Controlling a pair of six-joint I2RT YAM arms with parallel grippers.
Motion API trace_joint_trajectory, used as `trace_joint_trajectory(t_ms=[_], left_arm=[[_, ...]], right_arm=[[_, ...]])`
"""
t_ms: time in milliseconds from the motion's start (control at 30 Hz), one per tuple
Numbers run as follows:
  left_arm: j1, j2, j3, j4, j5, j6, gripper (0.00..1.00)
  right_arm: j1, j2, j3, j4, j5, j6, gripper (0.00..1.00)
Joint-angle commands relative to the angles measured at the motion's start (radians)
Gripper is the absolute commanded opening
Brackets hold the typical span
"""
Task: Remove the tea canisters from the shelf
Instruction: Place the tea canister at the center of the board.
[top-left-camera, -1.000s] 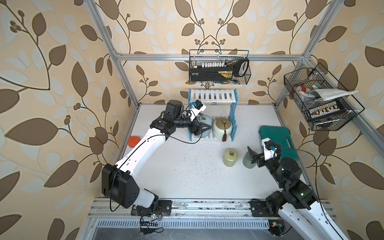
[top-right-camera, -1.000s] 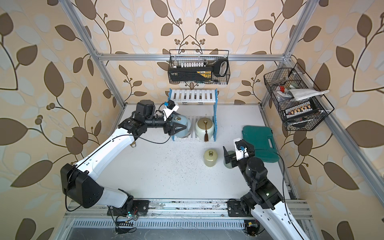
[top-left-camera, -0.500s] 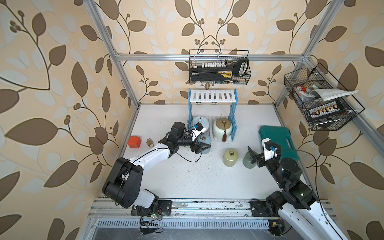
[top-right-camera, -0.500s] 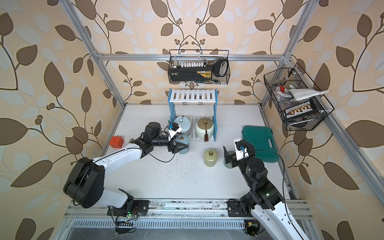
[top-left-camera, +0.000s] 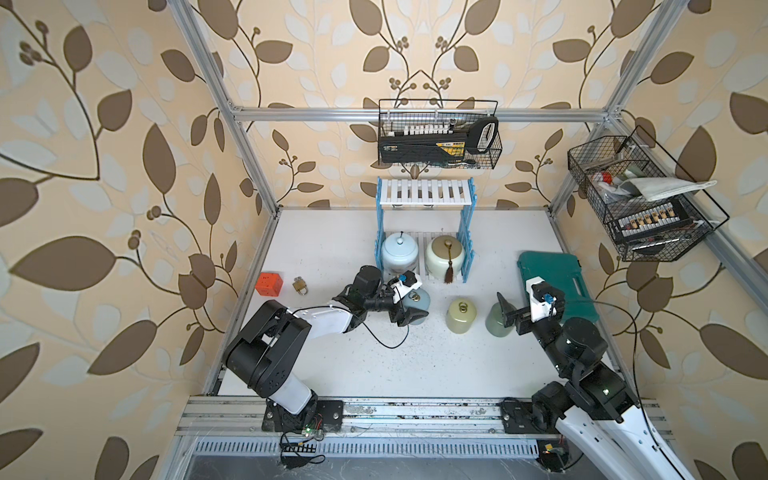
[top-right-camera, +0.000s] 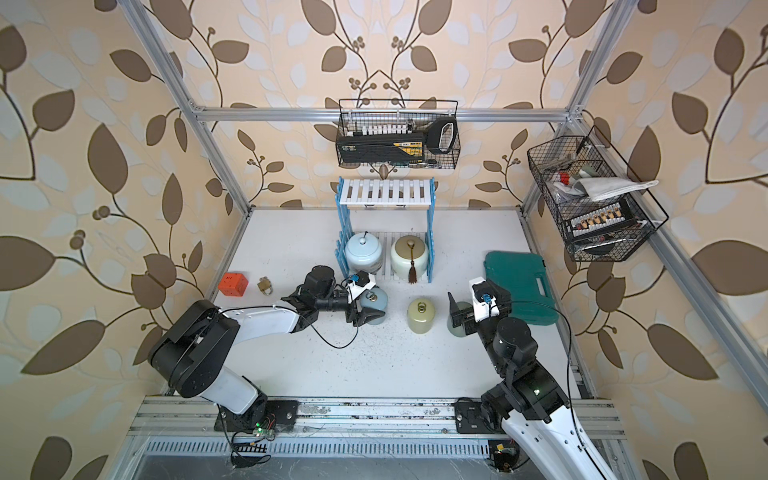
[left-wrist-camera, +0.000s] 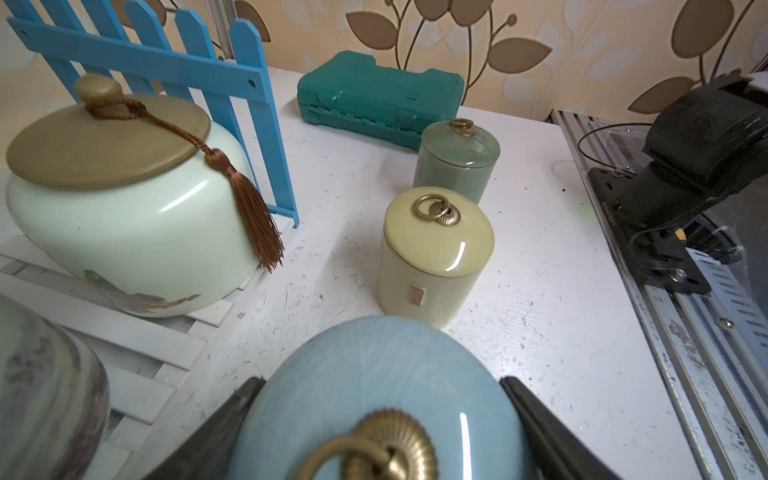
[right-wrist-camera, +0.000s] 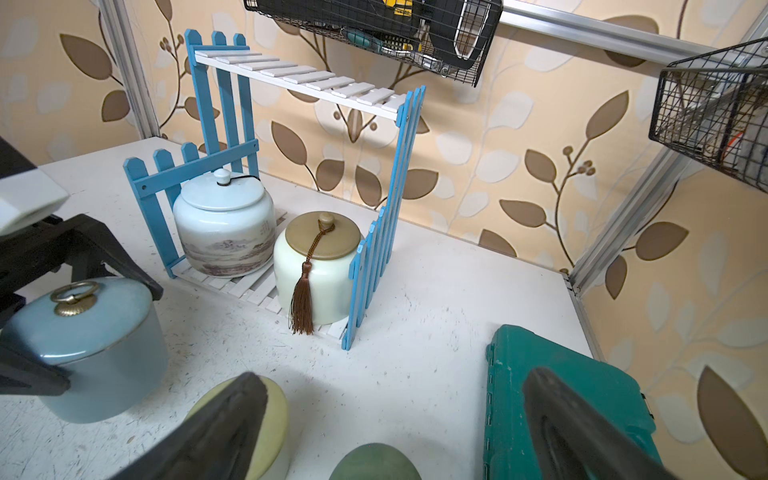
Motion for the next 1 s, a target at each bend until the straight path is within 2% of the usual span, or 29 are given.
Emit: trace_joint_trajectory(t_ms=[0, 333, 500, 733, 967], left_arm=[[-0.011, 0.019, 0.028, 0.18, -0.015, 0.027, 0.29], [-0.031, 0.11, 0.06, 0.199, -0.043, 0.036, 0.28], [-0.043, 0.115, 0.037, 0.206, -0.04, 0.029, 0.35], [-0.054, 0.133, 0.043, 0.205, -0.054, 0.018, 0.36], [-0.063, 0.166, 0.055, 0.206, -0.088, 0.004, 0.52]], right_arm=[[-0.005, -0.019, -0.013, 0.024, 0.014, -0.006, 0.99], [-0.005, -0.016, -0.015, 0.025, -0.003, -0.001, 0.99], [-0.005, -0.019, -0.017, 0.03, 0.0, -0.001, 0.99], [-0.004, -0.016, -0.017, 0.027, 0.001, 0.002, 0.99], [-0.004, -0.012, -0.019, 0.032, -0.006, 0.003, 0.99]])
